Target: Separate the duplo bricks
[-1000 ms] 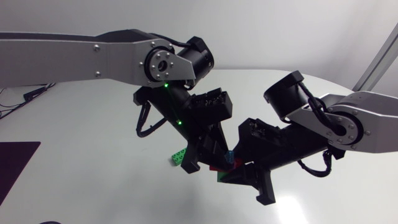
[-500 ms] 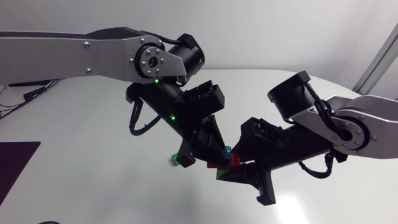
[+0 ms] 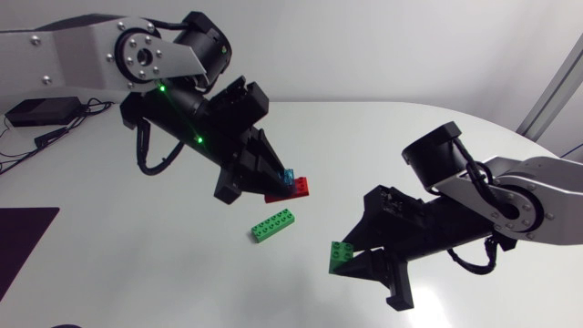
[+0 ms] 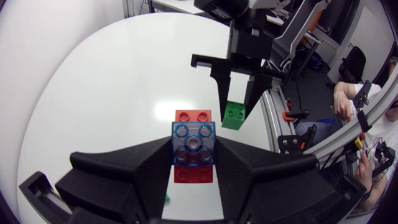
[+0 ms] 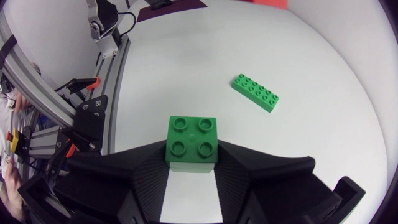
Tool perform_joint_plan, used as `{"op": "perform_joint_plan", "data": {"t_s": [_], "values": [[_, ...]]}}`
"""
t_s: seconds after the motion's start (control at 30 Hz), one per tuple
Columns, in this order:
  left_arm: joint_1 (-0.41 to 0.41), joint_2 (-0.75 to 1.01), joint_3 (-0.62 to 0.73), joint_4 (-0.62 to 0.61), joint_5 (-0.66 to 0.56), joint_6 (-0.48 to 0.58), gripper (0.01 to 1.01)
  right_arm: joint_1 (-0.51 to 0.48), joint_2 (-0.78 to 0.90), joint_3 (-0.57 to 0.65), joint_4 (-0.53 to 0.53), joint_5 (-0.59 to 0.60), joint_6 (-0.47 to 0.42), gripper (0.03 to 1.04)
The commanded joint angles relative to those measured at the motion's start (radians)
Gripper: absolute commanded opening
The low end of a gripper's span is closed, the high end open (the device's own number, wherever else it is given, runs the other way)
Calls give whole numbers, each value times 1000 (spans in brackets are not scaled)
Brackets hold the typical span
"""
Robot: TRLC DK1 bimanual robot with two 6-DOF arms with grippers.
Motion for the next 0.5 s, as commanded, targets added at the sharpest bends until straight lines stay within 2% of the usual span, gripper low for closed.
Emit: {"op": "perform_joint_plan", "data": {"t_s": [0.0,0.23,0.47], "values": [[-19,-1,-78,23,-27,8,315,-26,-7,-14,-5,-8,-11,367],[-97,17,-241,158,-191,-13,315,-109,1,-27,43,-11,-7,369],[-177,76,-325,244,-278,-36,315,-146,-2,-33,67,-25,10,369]]}}
